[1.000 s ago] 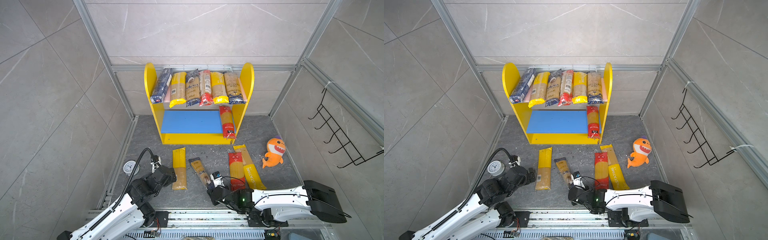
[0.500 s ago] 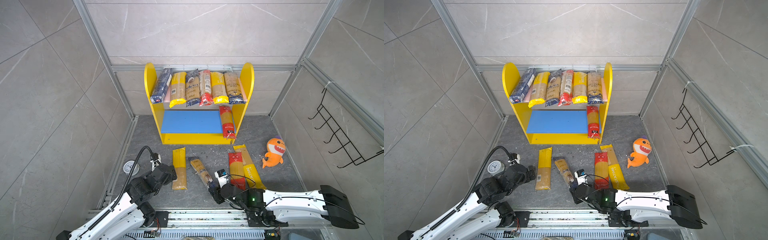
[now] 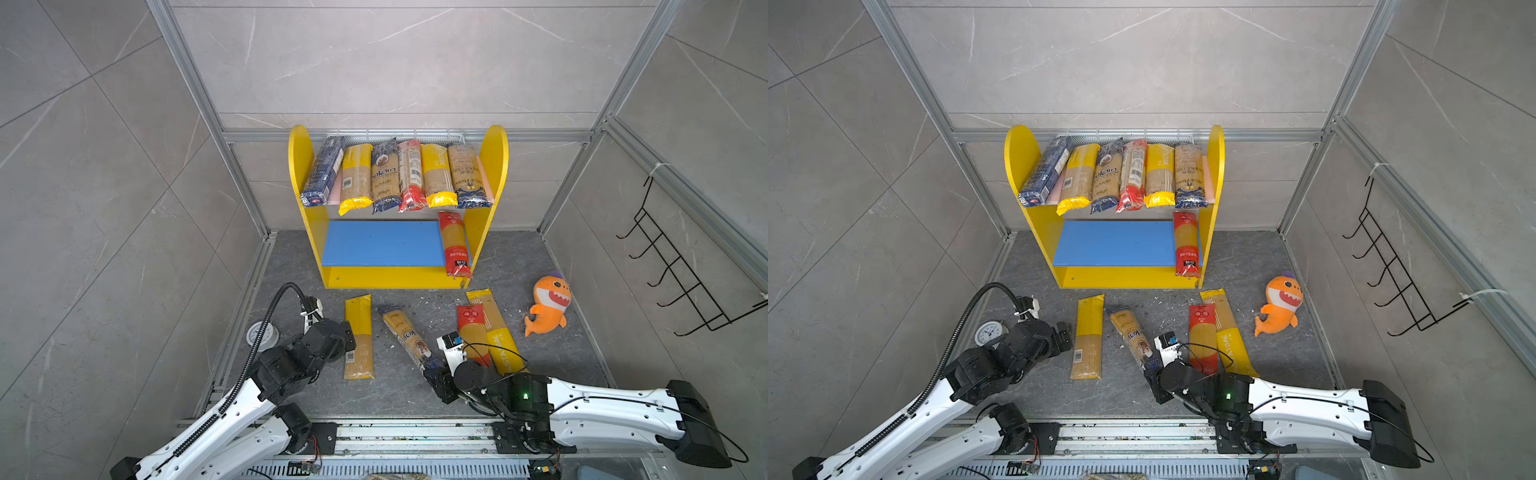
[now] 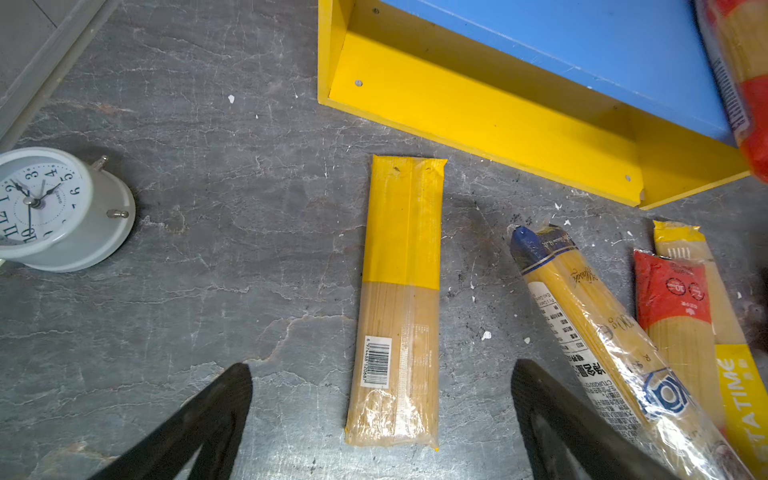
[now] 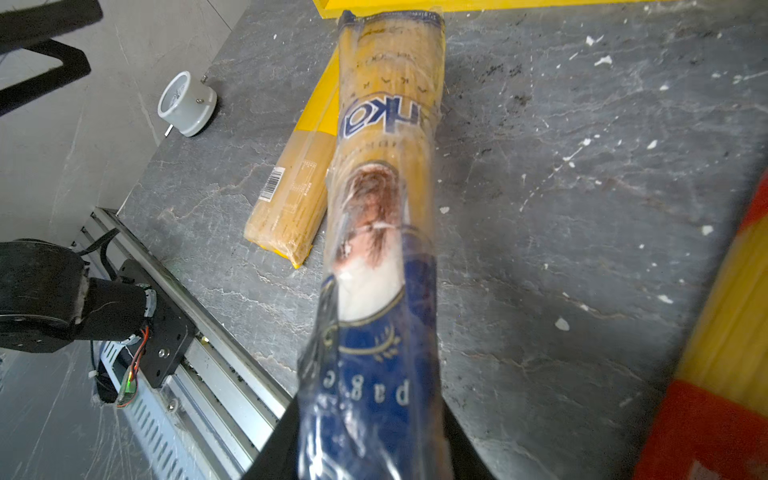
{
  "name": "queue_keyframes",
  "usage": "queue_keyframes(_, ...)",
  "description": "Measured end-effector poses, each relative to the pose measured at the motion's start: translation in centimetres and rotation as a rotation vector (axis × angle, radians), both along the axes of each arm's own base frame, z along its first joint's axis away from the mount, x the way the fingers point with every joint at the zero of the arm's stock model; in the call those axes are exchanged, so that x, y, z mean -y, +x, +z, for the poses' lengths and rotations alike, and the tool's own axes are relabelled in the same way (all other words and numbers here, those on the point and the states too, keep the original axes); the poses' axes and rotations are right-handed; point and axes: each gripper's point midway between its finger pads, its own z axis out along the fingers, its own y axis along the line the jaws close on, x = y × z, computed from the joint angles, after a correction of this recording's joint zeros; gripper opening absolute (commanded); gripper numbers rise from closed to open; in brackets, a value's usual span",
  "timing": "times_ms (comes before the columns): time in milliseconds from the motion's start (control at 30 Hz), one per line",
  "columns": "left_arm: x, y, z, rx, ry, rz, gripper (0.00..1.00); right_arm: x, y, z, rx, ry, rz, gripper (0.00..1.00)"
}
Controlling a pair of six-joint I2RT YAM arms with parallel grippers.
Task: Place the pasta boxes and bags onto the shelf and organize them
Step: 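Lift the Arko bag with the right gripper toward the blue shelf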
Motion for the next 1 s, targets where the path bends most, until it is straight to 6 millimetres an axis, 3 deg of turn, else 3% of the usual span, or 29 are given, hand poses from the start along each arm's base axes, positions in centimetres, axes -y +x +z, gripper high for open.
queue_keyframes(467,0.8,1.3,1.8,0.018,0.049,-0.017,1.00,0.7,5.9,7.1,0.134,0.027,-0.106,0.00)
queue_keyframes(700,0.9,1.5,2.6,0.036,0.054,-0.030,1.00,-0.4,11.1,10.1,0.239,-0.042,-0.166,0.00)
queue_keyframes(833,1.0,1.6,2.6,0.038,0.064,-0.039,1.00,-0.8,15.4,9.9,0.298,-0.104,-0.256,0.00)
queue_keyframes(1000,1.3,1.8,2.7,0.048,0.073,-0.053,1.00,-1.2,20.9,7.3,0.320,-0.190,-0.368,0.00)
